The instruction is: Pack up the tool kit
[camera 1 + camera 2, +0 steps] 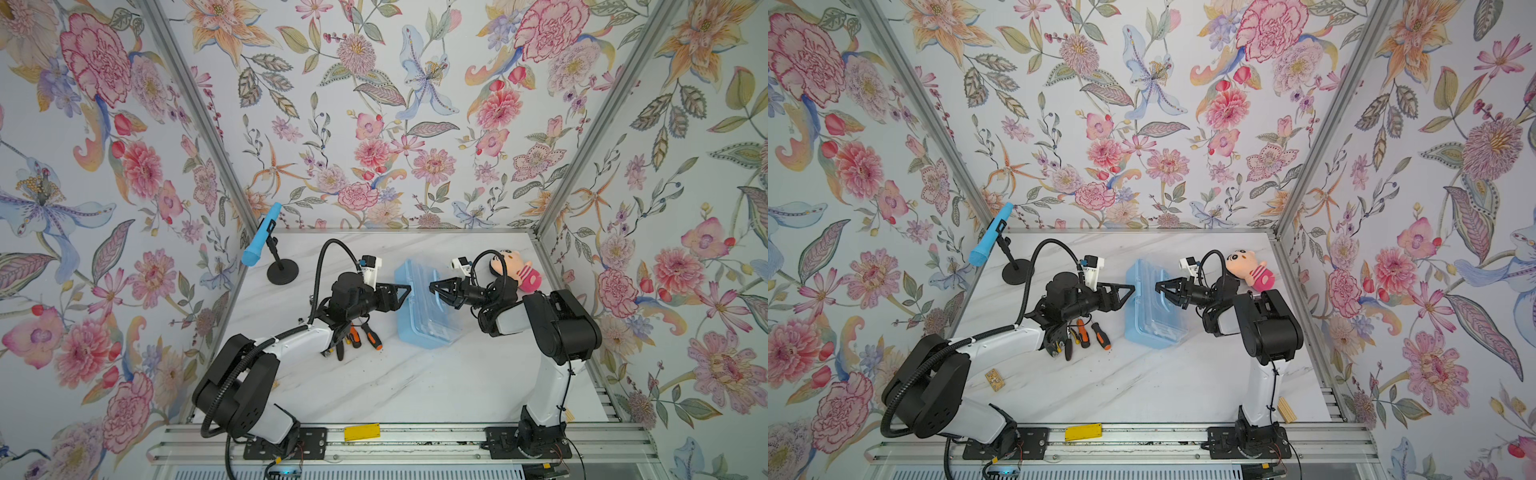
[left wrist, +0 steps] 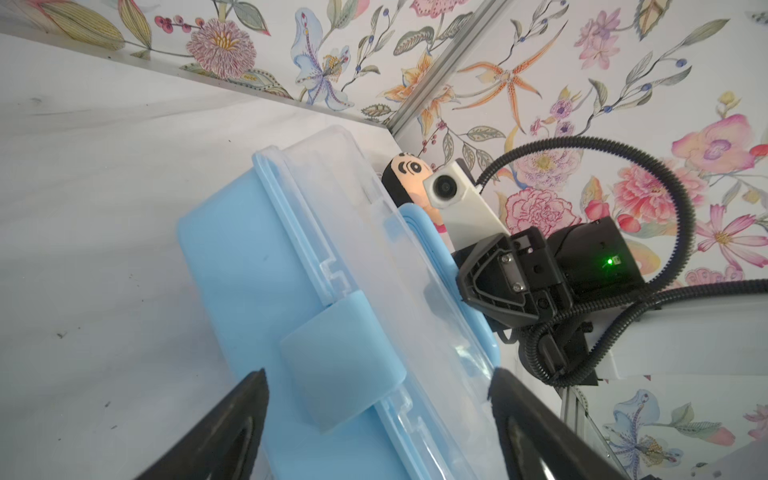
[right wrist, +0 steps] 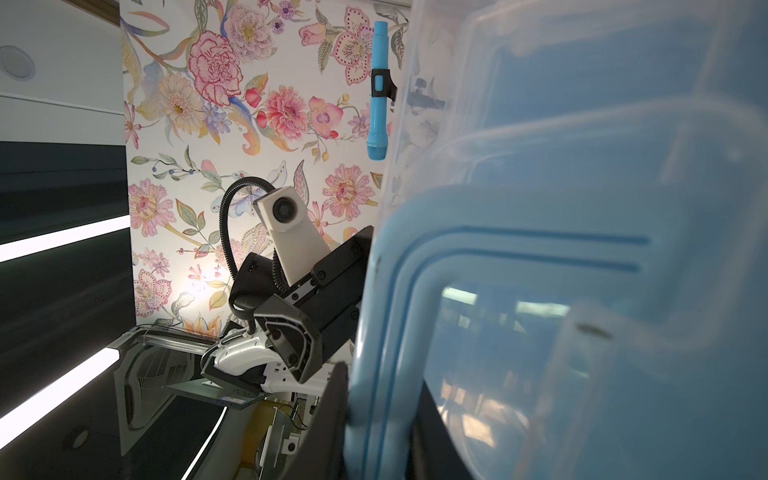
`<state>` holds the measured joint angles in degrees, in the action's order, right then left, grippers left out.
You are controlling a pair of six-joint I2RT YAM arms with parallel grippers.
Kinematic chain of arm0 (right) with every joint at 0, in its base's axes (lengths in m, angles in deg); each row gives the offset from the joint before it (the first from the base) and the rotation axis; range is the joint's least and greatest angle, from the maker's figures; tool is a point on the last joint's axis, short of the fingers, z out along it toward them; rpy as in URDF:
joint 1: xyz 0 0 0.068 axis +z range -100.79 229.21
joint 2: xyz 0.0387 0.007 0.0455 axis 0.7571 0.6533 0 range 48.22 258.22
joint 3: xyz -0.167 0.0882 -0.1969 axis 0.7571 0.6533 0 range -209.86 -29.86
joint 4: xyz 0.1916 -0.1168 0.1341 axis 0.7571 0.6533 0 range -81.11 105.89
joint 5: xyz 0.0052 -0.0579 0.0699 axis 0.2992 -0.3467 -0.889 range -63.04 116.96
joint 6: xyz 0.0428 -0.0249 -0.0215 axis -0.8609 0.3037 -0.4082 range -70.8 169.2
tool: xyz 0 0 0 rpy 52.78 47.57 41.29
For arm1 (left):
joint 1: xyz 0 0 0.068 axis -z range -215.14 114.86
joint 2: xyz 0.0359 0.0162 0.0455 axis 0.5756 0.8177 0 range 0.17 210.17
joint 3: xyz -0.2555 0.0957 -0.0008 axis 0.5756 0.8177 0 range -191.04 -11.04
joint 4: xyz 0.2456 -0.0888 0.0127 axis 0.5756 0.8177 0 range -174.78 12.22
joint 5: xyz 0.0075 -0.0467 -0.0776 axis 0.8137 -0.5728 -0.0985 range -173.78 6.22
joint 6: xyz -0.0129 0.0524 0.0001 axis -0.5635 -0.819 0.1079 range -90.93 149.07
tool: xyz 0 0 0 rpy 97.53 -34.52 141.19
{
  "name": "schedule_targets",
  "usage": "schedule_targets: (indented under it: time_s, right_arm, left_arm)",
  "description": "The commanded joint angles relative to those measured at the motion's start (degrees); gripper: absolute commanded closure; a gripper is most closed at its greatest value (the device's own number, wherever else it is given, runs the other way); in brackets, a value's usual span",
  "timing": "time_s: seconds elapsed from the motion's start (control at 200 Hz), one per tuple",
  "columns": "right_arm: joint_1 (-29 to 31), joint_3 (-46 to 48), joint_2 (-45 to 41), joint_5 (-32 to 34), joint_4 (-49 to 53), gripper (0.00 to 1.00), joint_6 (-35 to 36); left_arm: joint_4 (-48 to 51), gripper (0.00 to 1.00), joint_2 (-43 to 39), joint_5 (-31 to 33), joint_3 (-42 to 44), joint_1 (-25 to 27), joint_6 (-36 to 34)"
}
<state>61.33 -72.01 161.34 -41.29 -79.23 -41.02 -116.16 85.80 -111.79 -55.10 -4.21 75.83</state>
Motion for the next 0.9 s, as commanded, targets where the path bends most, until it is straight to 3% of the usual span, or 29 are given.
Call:
schedule_targets:
  time_s: [0.0, 0.285, 0.515, 0.891]
  right_arm:
    - [0.3, 2.7, 4.5, -0.1, -2.6, 1.00, 9.0]
    - [0.3, 2.8, 5.3, -0.6, -3.0, 1.00, 8.8]
    - [0.6, 2.8, 5.2, -0.7, -2.4, 1.00, 8.9]
    - [1.0, 2.6, 4.9, -0.8, 0.2, 1.00, 11.1]
  left_arm:
    - [-3.3, 0.13, -0.4, -6.1, 1.1, -2.3, 5.3]
    - [-4.3, 0.16, 6.8, -14.7, -2.6, -2.7, 10.5]
    - [-5.9, 0.18, 9.9, -15.6, -1.9, -2.7, 12.1]
    - [-18.2, 0.18, 15.2, -19.5, -1.7, -2.1, 19.6]
